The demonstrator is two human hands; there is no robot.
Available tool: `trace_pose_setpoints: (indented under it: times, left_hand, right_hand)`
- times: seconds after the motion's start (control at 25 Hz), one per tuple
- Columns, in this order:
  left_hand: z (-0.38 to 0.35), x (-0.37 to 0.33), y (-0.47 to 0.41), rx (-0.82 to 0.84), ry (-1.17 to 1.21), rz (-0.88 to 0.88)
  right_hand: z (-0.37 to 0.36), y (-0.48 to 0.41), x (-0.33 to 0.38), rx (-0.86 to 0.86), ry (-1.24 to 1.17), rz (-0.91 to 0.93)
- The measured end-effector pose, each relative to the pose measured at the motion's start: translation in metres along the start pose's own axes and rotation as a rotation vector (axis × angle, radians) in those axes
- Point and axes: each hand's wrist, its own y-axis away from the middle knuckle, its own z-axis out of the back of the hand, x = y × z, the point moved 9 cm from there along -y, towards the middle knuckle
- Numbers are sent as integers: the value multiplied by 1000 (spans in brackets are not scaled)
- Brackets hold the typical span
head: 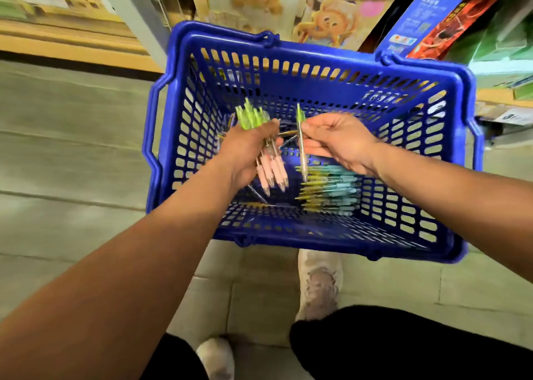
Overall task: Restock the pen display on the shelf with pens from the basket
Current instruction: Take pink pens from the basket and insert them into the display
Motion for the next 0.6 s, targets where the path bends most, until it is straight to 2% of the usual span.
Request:
trace_pose_setpoints:
  times: [0.2,0.4,0.6]
  left_hand:
    - [-4,-18,104,98,5,49]
    - [12,-62,239,102,-34,37]
    - [3,-130,389,162,-20,11]
  right_hand:
    - [-28,103,39,-9,-61,-54]
    - [-71,230,101,-38,-140,-56]
    - [-103,374,197,-132,-164,47]
